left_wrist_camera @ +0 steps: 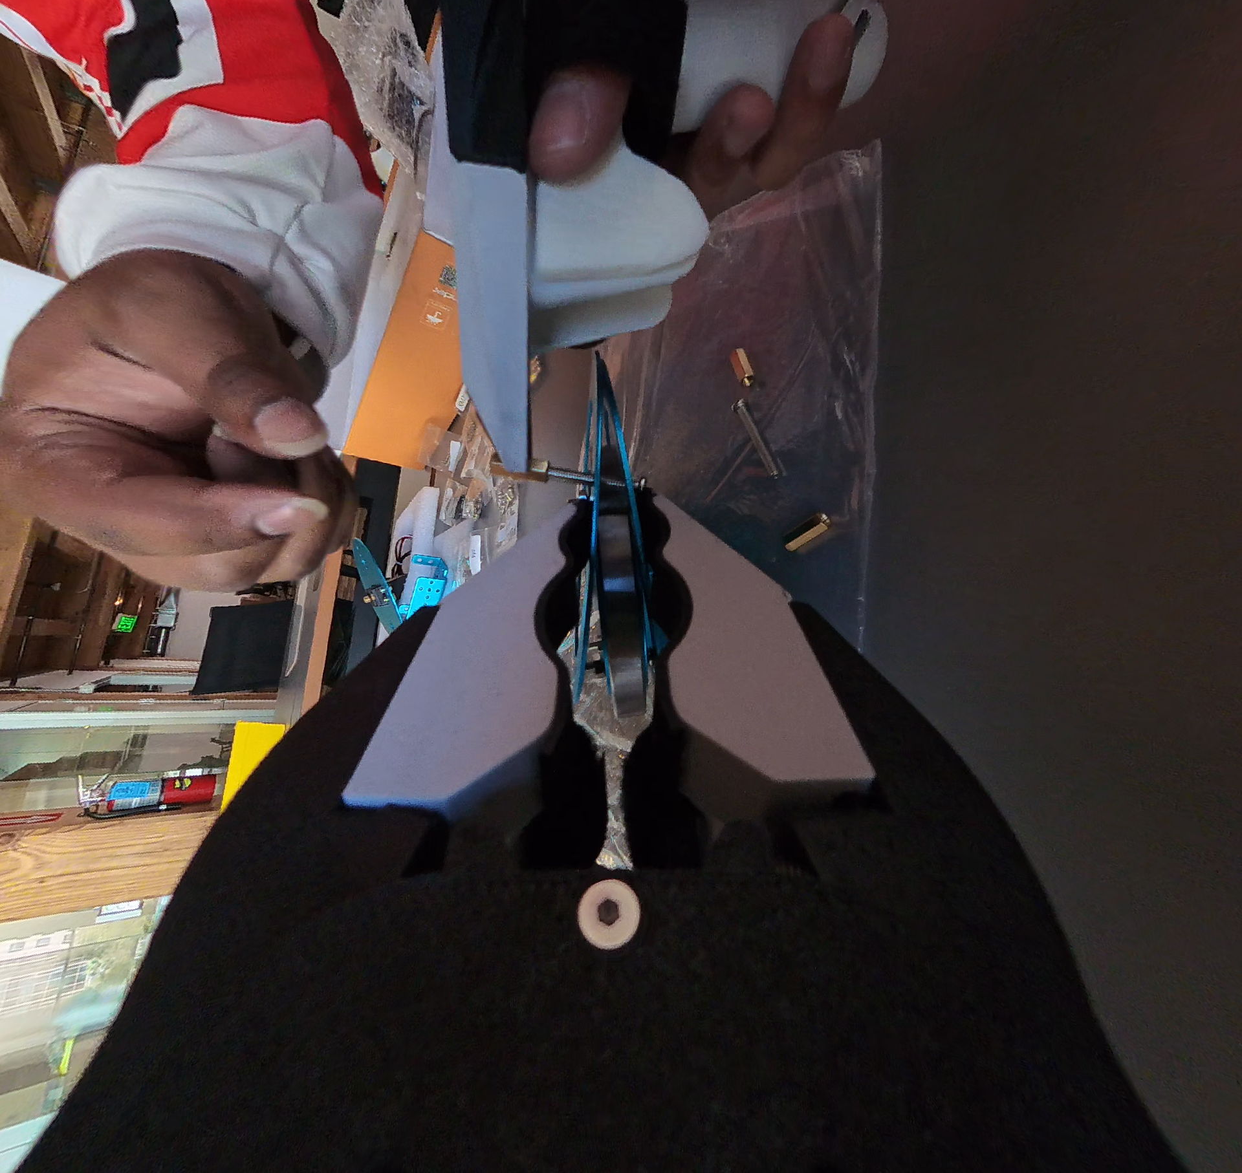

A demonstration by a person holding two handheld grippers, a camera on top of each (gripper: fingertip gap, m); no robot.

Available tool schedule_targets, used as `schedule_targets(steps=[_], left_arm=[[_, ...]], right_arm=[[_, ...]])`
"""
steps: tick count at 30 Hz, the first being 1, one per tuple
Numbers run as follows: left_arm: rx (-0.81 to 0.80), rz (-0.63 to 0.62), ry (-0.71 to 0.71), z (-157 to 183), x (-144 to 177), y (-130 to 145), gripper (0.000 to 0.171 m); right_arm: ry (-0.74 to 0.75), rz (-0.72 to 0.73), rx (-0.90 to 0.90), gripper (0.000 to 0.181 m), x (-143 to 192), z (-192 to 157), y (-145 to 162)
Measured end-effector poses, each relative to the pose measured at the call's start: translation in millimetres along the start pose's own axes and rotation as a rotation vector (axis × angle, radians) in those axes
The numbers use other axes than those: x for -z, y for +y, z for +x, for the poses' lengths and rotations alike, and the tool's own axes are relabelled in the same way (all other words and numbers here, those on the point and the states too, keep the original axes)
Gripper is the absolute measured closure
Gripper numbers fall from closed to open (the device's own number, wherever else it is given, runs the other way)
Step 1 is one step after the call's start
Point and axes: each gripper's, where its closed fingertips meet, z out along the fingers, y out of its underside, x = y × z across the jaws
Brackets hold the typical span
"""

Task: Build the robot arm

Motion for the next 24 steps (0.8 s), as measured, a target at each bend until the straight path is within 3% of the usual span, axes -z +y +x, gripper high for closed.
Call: schedule_targets(steps=[9, 16, 20, 21, 24], left_arm=[[0.008, 0.017, -0.004, -0.9, 1.6, 2.3, 0.157], [-0.004, 0.022, 0.003, 0.9, 1.2, 1.9, 0.157], [0.027, 0.035, 0.008, -0.1, 2.7, 3.2, 0.157], [0.03, 0.034, 0.003, -0.8, 3.1, 3.9, 0.156], [0.039, 0.035, 0.003, -1.7, 3.4, 4.6, 0.157]], right_arm=[[-0.01, 0.029, -0.043, 0.181, 8.5, -6.3, -1.9], [-0.017, -0.082, 0.098, 0.16, -4.8, -8.2, 4.1], [-0.026, -0.062, 0.025, 0.165, 1.8, -10.9, 3.9], [-0.058, -0.044, 0.034, 0.181, 5.5, -15.9, 2.8], [-0.078, 0.065, -0.001, 0.176, 12.3, -17.3, -12.3]])
